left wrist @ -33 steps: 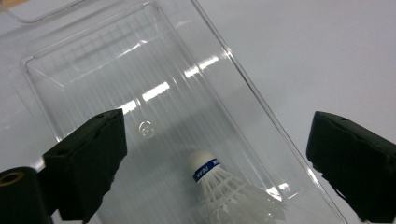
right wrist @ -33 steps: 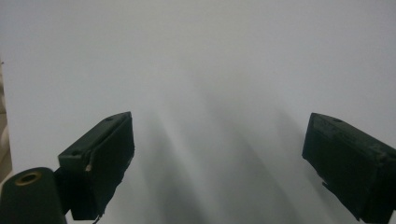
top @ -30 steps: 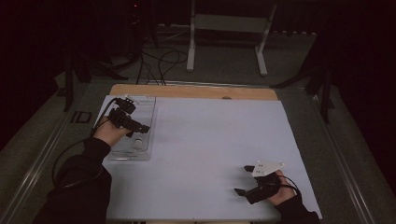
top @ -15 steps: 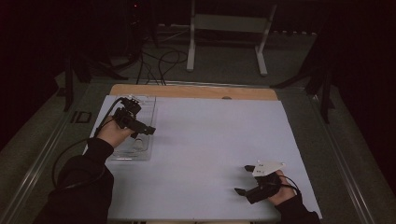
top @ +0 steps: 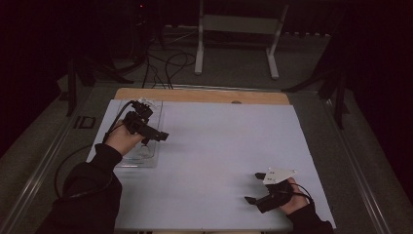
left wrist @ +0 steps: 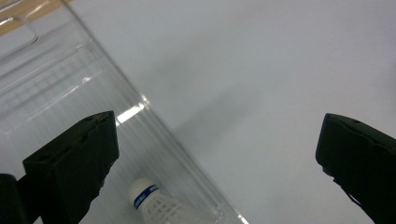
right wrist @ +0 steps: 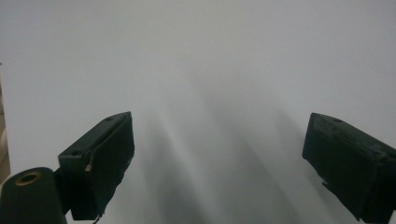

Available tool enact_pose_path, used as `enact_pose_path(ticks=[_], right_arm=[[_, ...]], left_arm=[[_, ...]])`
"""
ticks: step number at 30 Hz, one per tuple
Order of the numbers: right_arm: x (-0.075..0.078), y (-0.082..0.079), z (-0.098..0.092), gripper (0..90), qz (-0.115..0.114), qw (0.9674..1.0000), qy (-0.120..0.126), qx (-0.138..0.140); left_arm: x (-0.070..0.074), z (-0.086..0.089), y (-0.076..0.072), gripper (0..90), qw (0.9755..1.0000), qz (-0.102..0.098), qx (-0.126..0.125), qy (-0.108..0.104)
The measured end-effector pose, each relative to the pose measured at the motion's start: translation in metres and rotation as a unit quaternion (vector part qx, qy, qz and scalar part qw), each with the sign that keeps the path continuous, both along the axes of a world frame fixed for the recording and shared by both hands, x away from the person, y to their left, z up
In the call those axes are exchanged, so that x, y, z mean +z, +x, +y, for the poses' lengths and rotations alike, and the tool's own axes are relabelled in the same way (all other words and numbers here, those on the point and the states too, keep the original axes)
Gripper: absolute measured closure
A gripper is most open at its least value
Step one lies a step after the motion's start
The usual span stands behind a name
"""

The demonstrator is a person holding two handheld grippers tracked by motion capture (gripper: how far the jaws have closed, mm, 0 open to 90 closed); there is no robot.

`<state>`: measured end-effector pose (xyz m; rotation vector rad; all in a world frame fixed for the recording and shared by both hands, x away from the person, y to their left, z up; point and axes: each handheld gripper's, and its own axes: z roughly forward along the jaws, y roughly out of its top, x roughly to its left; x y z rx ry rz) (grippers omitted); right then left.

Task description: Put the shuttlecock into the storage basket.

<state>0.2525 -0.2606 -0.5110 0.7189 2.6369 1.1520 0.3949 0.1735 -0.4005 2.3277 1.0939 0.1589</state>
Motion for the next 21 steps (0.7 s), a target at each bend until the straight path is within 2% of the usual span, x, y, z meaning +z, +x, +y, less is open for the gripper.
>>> enact_pose_path(ticks=[10, 15, 21], right_arm=[[0.000, 0.000, 0.000, 9.1, 0.001, 1.0000, -0.001, 0.000], [0.000, 0.000, 0.000, 9.1, 0.001, 1.0000, -0.001, 0.000], [0.000, 0.000, 0.001, 9.1, 0.001, 1.0000, -0.001, 0.001]], left_arm=[[0.007, -0.015, -0.006, 0.2, 0.9995, -0.009, -0.027, -0.015], [0.011, -0.022, -0.011, 0.2, 0.9984, -0.015, -0.047, -0.027], [0.013, -0.033, -0.016, 0.2, 0.9969, -0.018, -0.072, -0.027]])
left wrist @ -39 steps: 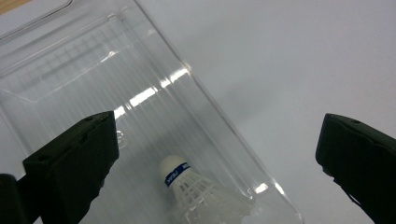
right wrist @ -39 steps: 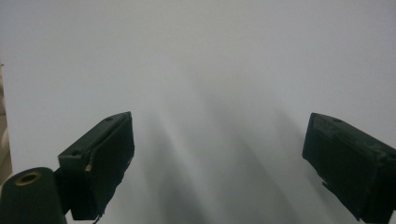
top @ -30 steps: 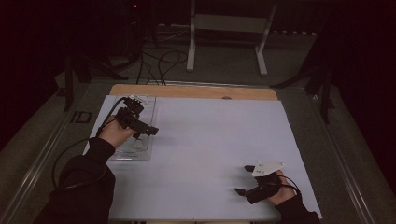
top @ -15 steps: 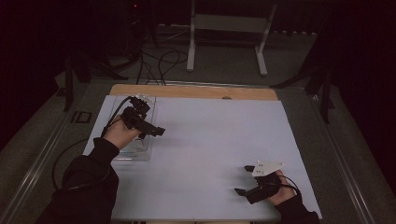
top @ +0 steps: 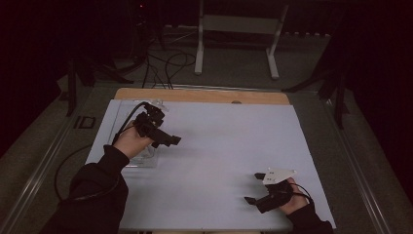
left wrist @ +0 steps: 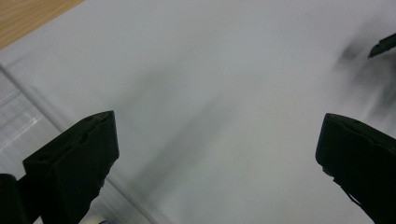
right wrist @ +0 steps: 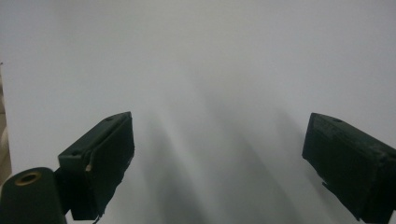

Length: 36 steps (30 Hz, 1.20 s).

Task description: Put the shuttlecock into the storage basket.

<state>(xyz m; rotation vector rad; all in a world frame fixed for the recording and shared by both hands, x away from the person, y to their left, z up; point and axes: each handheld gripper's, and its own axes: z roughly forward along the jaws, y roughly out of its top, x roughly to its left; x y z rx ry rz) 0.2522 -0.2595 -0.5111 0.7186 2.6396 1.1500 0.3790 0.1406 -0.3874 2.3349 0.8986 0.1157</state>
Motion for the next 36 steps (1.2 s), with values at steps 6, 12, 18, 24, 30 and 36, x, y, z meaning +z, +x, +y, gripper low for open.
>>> enact_pose_path(ticks=[6, 12, 18, 24, 30, 36], right_arm=[[0.000, 0.000, 0.000, 9.1, 0.000, 1.0000, -0.001, 0.000], [0.000, 0.000, -0.001, 9.1, 0.000, 1.0000, 0.000, -0.001], [0.000, 0.000, -0.001, 9.1, -0.001, 1.0000, -0.001, 0.000], [0.001, 0.000, -0.001, 9.0, -0.001, 1.0000, 0.000, 0.000], [0.001, 0.000, -0.001, 9.1, -0.002, 1.0000, 0.000, -0.001], [0.001, -0.001, -0.001, 9.1, -0.003, 1.0000, 0.000, -0.002]], left_arm=[[0.001, -0.011, -0.004, 0.2, 0.9998, -0.005, -0.018, -0.008], [0.002, -0.019, -0.008, 0.2, 0.9982, -0.010, -0.050, -0.033], [-0.002, -0.027, -0.014, 0.2, 0.9968, -0.016, -0.074, -0.028], [-0.007, -0.035, -0.020, 0.1, 0.9941, -0.019, -0.100, -0.035], [-0.013, -0.043, -0.026, 0.1, 0.9916, -0.019, -0.122, -0.038], [-0.021, -0.047, -0.030, 0.1, 0.9895, -0.015, -0.137, -0.043]])
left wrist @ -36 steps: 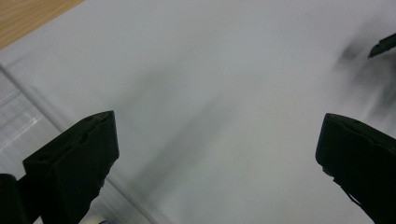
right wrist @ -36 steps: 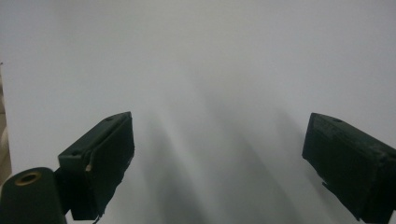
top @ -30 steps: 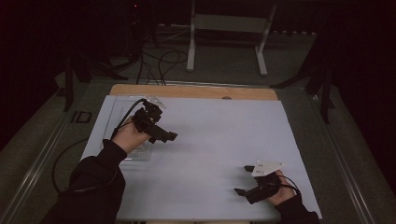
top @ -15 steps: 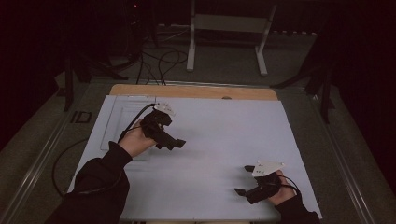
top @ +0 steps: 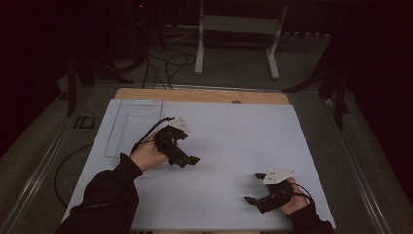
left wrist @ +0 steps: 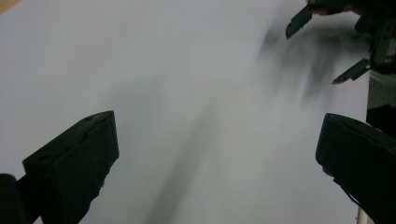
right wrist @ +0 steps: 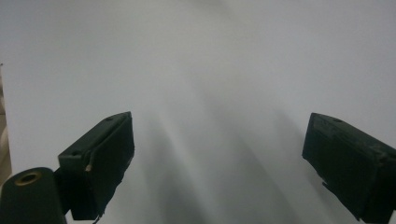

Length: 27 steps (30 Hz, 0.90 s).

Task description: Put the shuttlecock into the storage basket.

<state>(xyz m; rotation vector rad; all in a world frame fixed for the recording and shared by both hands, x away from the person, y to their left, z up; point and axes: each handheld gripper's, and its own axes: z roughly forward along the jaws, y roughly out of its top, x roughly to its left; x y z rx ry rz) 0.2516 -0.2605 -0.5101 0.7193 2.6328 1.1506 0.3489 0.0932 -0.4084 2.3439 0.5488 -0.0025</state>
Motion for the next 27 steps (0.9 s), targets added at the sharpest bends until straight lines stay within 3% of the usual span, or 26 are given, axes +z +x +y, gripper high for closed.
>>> enact_pose_path(ticks=[15, 20, 27], right_arm=[[0.000, 0.000, 0.000, 9.1, 0.000, 1.0000, -0.001, 0.000], [-0.001, 0.000, 0.001, 9.1, 0.001, 1.0000, -0.002, 0.001], [-0.001, 0.000, 0.001, 9.1, 0.000, 1.0000, -0.001, 0.003]], left_arm=[[-0.021, -0.008, -0.014, 0.1, 0.9992, 0.014, -0.036, -0.003], [-0.027, -0.009, -0.018, 0.1, 0.9991, 0.016, -0.039, 0.004], [-0.038, -0.007, -0.026, 0.2, 0.9987, 0.023, -0.044, -0.004]])
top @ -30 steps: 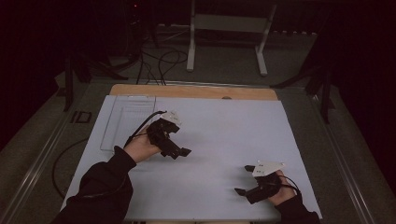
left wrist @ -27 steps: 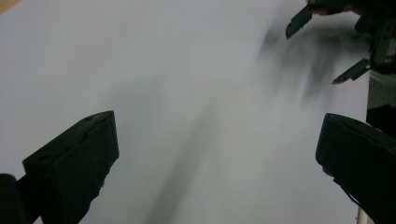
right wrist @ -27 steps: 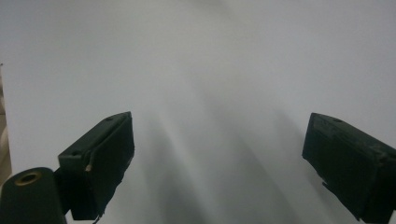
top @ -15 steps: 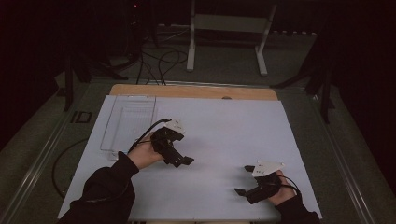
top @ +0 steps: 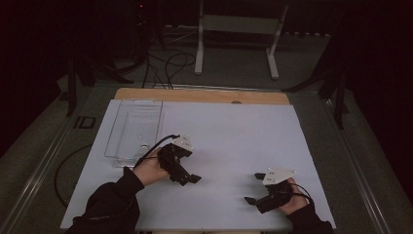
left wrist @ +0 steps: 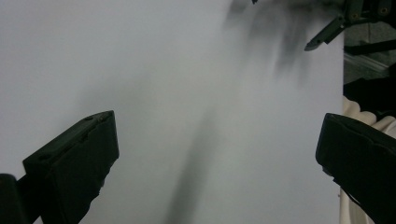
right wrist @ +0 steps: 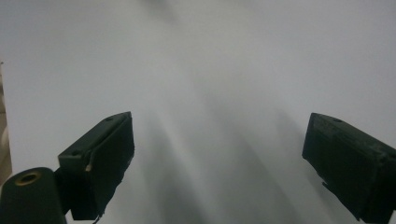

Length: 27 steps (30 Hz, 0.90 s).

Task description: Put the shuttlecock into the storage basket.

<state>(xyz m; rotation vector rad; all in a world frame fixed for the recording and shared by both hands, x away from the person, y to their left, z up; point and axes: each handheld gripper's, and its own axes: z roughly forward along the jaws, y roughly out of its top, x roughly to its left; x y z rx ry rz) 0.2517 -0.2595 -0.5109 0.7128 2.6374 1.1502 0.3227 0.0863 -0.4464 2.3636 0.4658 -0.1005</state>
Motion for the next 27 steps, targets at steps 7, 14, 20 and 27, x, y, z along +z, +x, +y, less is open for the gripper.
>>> enact_pose_path(ticks=[7, 14, 20, 27], right_arm=[[0.000, 0.000, 0.000, 9.1, -0.001, 1.0000, -0.002, 0.000], [0.000, 0.000, 0.000, 9.1, 0.002, 1.0000, -0.002, 0.001], [0.000, 0.000, 0.000, 9.1, 0.002, 1.0000, -0.001, 0.000], [0.001, 0.000, 0.000, 9.1, -0.001, 1.0000, -0.003, -0.001]], left_arm=[[-0.008, 0.003, -0.006, 0.2, 0.9999, -0.002, -0.003, 0.011], [-0.018, 0.010, -0.015, 0.1, 0.9999, -0.002, -0.010, 0.013], [-0.022, 0.012, -0.020, 0.2, 0.9998, 0.000, -0.012, 0.013], [-0.029, 0.016, -0.028, 0.2, 0.9998, 0.001, -0.015, 0.012]])
